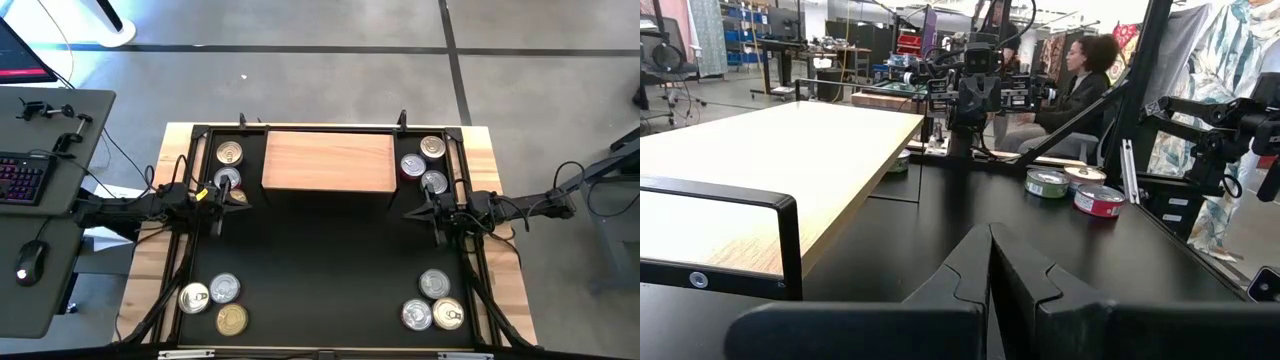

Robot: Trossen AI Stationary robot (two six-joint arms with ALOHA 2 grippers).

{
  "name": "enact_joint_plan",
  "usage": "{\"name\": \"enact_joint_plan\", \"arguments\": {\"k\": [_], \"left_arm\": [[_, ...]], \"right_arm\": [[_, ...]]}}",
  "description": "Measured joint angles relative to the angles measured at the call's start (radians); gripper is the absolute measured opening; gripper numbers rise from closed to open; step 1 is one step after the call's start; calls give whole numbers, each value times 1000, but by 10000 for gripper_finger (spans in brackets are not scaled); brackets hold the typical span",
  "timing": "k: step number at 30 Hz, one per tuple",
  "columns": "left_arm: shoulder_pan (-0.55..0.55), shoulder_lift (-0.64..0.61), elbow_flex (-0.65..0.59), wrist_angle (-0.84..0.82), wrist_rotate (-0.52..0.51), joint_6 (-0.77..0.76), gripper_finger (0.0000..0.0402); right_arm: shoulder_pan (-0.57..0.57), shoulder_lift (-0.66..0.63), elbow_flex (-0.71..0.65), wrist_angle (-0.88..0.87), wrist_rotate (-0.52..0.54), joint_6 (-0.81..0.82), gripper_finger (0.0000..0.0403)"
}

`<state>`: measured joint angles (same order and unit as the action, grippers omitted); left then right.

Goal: Stack canned seafood by type on shelf

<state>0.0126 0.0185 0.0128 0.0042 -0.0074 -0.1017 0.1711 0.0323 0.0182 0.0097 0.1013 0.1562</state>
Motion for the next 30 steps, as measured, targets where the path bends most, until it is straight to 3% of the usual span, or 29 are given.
{"name": "enact_joint_plan", "arguments": {"k": [16, 19, 23, 25, 27, 30], "left_arm": [[0, 0, 0, 0, 0, 0, 0], [0, 0, 0, 0, 0, 0, 0], [0, 0, 0, 0, 0, 0, 0], [0, 1, 0, 0, 0, 0, 0], [0, 1, 0, 0, 0, 0, 0], [0, 1, 0, 0, 0, 0, 0]], "right_arm": [[0, 1, 0, 25, 31, -46, 0], [-2, 0, -1, 227, 102, 51, 0], [-13, 8, -1, 729, 313, 236, 0], [-25, 11, 11, 899, 361, 300, 0], [-37, 29, 76, 816, 255, 327, 0], [-51, 134, 275, 346, 17, 435, 0]]}}
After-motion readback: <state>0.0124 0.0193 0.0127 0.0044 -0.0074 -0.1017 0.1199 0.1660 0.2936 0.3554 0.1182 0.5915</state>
